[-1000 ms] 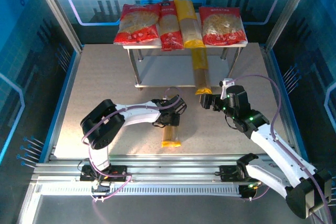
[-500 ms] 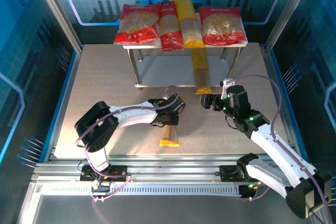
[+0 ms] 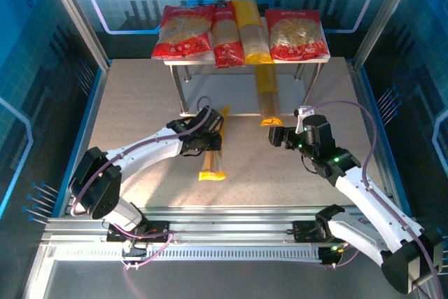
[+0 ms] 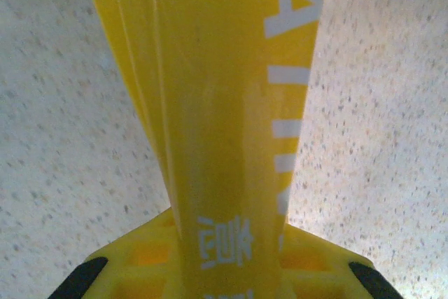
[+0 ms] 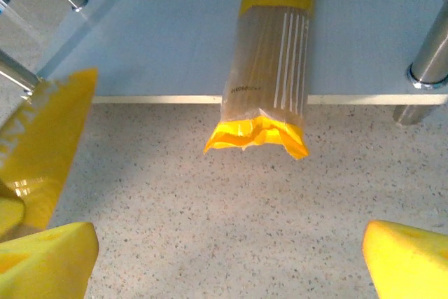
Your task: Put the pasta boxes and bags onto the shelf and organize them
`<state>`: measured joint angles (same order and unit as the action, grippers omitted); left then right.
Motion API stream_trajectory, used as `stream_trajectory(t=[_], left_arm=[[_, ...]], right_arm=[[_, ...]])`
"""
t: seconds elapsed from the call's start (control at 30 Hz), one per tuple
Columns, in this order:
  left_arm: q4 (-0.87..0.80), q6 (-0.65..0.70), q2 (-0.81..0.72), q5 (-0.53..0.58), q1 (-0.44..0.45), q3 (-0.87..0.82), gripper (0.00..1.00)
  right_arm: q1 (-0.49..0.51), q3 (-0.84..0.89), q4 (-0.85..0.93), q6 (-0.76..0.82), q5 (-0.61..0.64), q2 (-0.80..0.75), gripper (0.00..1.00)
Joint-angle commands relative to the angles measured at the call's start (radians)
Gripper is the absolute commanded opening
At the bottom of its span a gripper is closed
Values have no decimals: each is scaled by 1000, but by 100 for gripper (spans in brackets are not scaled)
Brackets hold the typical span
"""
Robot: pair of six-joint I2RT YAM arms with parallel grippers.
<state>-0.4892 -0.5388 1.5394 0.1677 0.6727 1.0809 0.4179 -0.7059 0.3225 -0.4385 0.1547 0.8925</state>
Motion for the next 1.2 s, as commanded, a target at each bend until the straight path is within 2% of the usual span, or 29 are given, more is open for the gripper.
stream_trajectory(t=[0.0, 0.2, 0.5, 0.63, 1.17], left_arm=[[108, 79, -13, -12, -44, 80, 0], [158, 154, 115, -37, -97, 230, 0], [169, 197, 334, -62, -143, 495, 0], [163, 194, 408, -80, -160, 567, 0], [249, 174, 518, -31, -176, 643, 0]], right_arm=[[7, -13, 44, -12, -3, 5, 97], [63, 5, 95, -24, -47, 18, 97], [166, 58, 120, -108, -10, 58, 97], [181, 60, 125, -118, 0, 80, 97], [187, 60, 122, -128, 4, 126, 97]])
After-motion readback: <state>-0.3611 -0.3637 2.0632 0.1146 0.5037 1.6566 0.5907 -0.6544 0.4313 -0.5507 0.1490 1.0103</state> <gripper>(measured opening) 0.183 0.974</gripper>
